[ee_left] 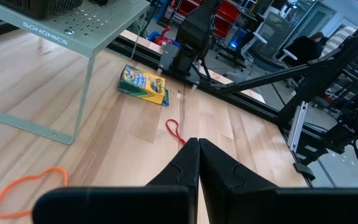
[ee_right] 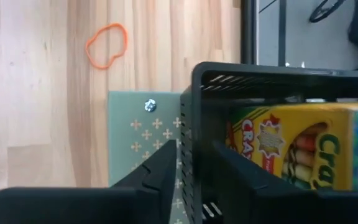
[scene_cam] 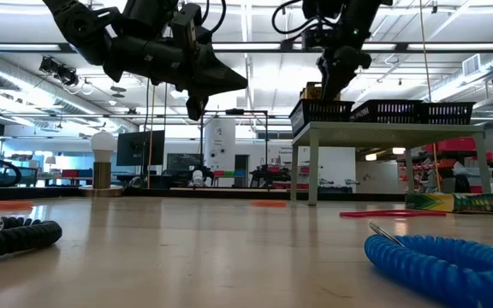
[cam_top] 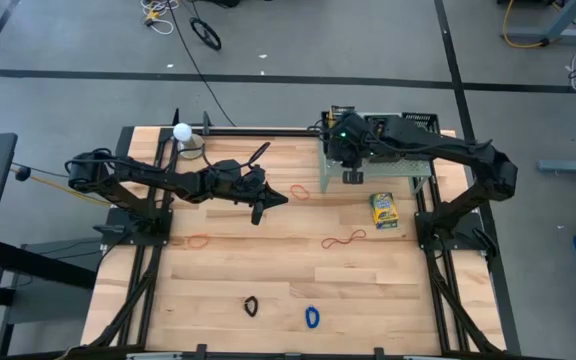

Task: Pick & Place Office Desk Supplies
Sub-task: Adjust the black baskets on the shelf

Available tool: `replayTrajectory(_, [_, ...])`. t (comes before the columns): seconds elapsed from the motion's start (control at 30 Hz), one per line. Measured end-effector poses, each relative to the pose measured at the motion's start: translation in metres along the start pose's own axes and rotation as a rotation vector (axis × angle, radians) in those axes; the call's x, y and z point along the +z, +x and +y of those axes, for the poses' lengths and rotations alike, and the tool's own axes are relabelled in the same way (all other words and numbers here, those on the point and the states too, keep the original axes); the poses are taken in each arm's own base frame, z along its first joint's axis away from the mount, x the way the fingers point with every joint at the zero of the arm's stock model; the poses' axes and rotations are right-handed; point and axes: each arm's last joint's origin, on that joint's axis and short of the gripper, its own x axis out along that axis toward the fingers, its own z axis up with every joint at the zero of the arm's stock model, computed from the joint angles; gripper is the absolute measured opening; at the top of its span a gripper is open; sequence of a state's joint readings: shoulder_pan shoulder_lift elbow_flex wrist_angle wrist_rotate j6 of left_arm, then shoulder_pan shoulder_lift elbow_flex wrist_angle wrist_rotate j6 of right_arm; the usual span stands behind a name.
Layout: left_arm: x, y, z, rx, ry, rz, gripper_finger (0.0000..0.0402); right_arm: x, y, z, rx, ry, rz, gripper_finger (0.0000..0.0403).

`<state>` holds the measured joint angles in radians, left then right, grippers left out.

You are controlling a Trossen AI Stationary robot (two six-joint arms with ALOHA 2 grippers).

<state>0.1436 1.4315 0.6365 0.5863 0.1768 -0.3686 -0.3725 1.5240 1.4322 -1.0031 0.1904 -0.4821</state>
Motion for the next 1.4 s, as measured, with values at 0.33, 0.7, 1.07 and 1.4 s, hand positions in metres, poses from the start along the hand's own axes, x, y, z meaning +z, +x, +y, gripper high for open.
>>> replayTrajectory(0.33, [-0.001,0.0,0.0,-0.002,0.001,0.011,0.001,-0.023,-0.059,-0.001,-0.058,0.165,-0.127,0.0118])
replayTrajectory(0.7, [-0.001,0.0,0.0,-0.003,-0.001,0.012,0.0011,-0.084,-0.069,-0.037,-0.038,0.696,-0.022,0.0014])
replayTrajectory(1.07, [-0.001,0.0,0.0,-0.004,-0.004,0.012,0.001,-0.099,-0.012,-0.059,0.067,0.943,-0.053,0.0005])
replayTrajectory(1.4, [-0.001,0.0,0.0,-0.004,-0.004,0.012,0.0011,-0.095,-0.005,-0.066,0.071,0.968,-0.106,0.0003])
